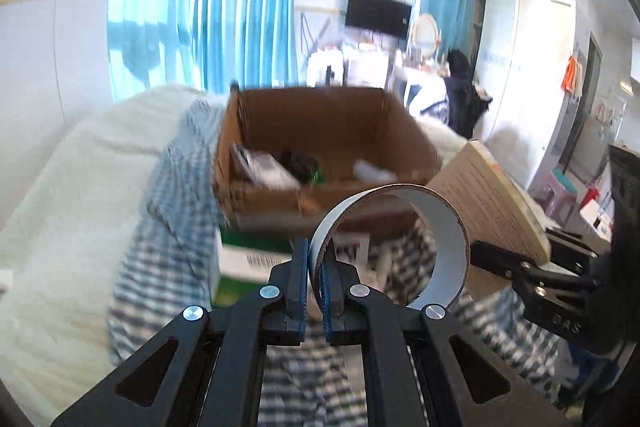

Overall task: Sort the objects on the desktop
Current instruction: 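Lift the tape roll and tan box and carry them over the box, then open both tools to drop the tape roll and tan box into the box, then lower the left tool to the green medicine box while the right tool approaches the tissues, then grasp the green medicine box with the left tool while the right tool grasps the white lace cloth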

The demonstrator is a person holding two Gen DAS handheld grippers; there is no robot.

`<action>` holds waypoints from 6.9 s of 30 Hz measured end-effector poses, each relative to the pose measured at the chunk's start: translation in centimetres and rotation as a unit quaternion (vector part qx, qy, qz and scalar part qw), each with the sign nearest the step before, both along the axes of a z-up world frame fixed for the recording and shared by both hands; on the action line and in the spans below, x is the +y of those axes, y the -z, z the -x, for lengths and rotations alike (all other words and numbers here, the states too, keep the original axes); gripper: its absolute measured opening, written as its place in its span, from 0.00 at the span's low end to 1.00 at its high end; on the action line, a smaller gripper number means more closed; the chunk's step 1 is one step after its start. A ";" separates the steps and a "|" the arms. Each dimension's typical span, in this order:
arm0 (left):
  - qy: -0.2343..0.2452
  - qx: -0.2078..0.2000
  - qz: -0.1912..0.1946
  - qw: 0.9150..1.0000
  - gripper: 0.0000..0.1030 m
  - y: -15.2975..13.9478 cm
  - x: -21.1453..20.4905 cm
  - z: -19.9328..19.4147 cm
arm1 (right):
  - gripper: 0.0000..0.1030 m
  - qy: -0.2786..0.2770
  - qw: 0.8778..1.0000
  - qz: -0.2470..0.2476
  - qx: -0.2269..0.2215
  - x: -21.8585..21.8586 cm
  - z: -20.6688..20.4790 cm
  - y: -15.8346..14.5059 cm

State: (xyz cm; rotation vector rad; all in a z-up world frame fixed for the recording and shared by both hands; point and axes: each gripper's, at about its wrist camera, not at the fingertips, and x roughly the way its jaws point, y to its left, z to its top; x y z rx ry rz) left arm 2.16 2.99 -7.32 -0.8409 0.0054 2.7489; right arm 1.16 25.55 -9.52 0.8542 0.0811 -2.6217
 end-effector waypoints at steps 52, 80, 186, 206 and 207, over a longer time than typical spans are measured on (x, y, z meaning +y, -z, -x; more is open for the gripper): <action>0.006 0.109 0.004 0.994 0.05 -6.6 0.3 18.9 | 0.27 0.075 0.985 0.014 0.156 -3.0 13.5 -10.3; -0.023 0.021 0.028 0.999 0.93 -1.1 -0.5 21.6 | 0.58 0.124 0.991 0.006 0.057 -1.2 18.2 -2.7; -0.164 -0.019 0.155 0.974 0.93 13.0 1.0 8.7 | 0.78 0.076 0.989 0.003 -0.129 -2.7 6.2 10.0; -0.123 0.003 0.127 0.984 0.91 10.9 1.5 7.0 | 0.12 0.052 0.986 0.018 -0.156 -2.9 6.4 11.0; -0.121 0.007 0.122 0.985 0.91 10.5 1.6 6.7 | 0.12 0.054 0.987 0.018 -0.148 -2.8 6.0 10.6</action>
